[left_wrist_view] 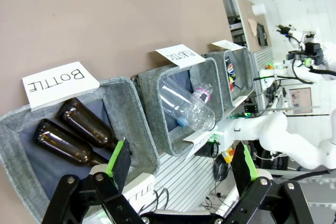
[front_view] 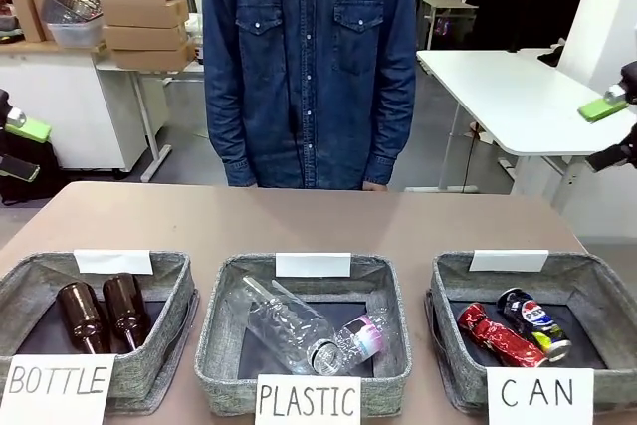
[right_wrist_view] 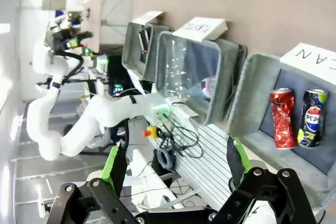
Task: Sort the can waste into the basket.
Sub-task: Pick up the can waste from the table and place it in the right Fabric basket.
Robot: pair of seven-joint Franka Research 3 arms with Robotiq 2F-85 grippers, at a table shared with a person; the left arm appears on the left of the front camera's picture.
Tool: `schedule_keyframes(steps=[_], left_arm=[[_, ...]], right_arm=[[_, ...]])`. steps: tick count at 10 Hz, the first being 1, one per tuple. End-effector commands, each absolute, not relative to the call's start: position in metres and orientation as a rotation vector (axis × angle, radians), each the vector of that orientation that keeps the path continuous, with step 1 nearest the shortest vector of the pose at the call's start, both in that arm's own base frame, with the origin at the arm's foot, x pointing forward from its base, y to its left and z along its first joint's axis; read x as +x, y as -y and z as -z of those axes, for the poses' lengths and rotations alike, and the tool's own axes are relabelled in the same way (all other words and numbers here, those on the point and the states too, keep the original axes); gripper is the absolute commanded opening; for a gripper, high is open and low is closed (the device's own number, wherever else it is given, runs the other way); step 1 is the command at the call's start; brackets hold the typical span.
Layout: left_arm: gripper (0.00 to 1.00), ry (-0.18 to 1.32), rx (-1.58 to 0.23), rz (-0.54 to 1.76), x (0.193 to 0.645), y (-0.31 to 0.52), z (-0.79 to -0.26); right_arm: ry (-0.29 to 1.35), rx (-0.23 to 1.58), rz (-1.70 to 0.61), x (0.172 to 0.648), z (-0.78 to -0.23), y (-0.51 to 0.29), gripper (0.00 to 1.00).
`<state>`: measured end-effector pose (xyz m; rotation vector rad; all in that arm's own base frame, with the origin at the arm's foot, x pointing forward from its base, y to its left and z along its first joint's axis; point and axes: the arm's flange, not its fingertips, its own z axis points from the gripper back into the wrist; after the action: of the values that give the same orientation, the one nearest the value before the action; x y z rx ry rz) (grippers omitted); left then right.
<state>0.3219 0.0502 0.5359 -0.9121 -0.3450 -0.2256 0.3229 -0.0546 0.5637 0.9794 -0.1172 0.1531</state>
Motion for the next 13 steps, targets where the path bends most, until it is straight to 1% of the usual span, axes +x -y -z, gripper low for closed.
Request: schedule_keyframes(steps=[1, 13], left_arm=[[1.00, 0.352, -0.912, 0.243, 0.3209, -0.0521, -0.5359], [1.00, 0.352, -0.912, 0.243, 0.3209, -0.0521, -0.5359]], right_arm=[[0.120, 0.831, -0.240, 0.3142, -0.5557, 0.0427, 1.00], [0.120, 0.831, -0.240, 0.3142, -0.5557, 0.0427, 1.00]])
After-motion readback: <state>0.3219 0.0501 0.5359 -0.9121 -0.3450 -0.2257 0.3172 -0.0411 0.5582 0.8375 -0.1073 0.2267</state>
